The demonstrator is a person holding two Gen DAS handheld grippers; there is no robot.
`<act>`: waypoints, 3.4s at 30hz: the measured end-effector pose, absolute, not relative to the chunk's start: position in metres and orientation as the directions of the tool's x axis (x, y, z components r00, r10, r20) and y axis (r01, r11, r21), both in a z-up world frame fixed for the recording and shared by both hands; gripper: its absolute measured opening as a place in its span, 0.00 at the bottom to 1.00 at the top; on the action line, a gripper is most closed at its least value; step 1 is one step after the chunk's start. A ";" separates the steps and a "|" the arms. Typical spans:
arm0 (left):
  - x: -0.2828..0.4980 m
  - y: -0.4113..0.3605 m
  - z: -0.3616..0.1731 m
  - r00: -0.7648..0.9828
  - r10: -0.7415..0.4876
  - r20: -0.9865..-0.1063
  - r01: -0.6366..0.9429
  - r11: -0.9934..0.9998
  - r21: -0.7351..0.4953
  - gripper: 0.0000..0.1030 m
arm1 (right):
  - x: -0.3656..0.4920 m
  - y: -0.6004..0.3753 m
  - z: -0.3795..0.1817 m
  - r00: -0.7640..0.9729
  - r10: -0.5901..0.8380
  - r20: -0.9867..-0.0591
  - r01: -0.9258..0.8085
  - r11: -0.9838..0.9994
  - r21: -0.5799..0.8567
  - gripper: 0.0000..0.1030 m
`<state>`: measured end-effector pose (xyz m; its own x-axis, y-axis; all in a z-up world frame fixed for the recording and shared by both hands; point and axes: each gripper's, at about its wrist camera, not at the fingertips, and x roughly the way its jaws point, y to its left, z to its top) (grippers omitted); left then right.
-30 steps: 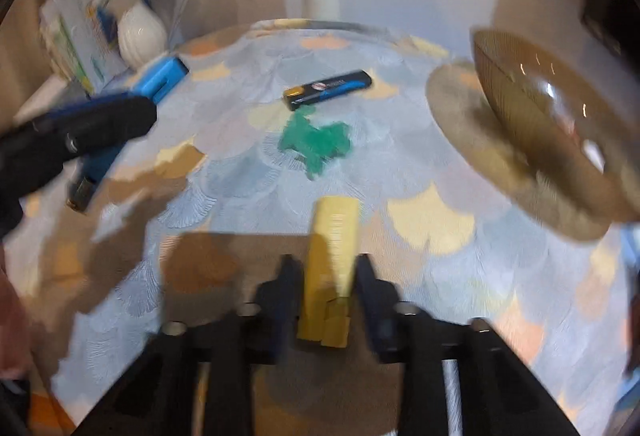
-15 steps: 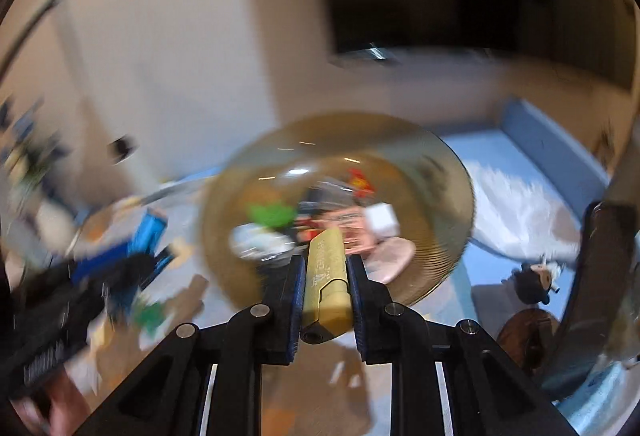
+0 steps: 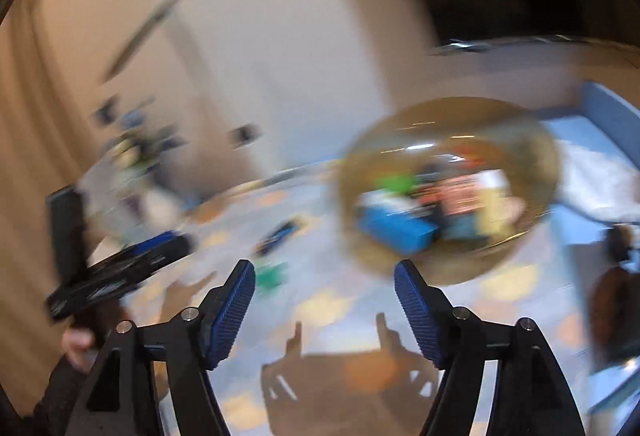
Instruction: Organize rigid objects
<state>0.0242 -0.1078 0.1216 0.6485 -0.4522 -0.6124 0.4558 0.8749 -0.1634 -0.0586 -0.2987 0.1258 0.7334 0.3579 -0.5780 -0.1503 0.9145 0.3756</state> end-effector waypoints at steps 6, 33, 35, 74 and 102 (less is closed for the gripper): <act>0.008 -0.028 0.090 0.604 -0.279 -0.747 0.272 0.953 -0.136 0.80 | -0.054 -0.191 0.063 0.668 0.214 -0.713 -0.206 0.973 0.099 1.00; 0.011 -0.023 0.014 0.594 -0.126 -0.794 0.238 0.971 0.024 0.95 | -0.026 -0.172 0.009 0.518 0.061 -0.853 -0.146 0.989 -0.018 1.00; 0.011 -0.023 0.014 0.593 -0.123 -0.796 0.235 0.972 0.025 0.95 | -0.026 -0.172 0.009 0.519 0.060 -0.853 -0.145 0.989 -0.018 1.00; 0.013 -0.010 0.016 0.592 -0.170 -0.788 0.209 0.976 -0.055 0.97 | -0.028 -0.174 0.009 0.527 0.064 -0.847 -0.137 0.991 -0.011 1.00; 0.136 -0.078 0.033 0.419 -0.384 -0.823 0.435 0.880 -0.189 0.67 | 0.065 -0.156 0.015 0.524 0.205 -0.826 -0.157 0.977 0.143 0.99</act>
<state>0.1356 -0.0784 0.0332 0.4189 -0.3841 -0.8228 0.4353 0.8802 -0.1893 0.0648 -0.1564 0.0148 0.5245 0.2050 -0.8264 -0.1567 0.9772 0.1430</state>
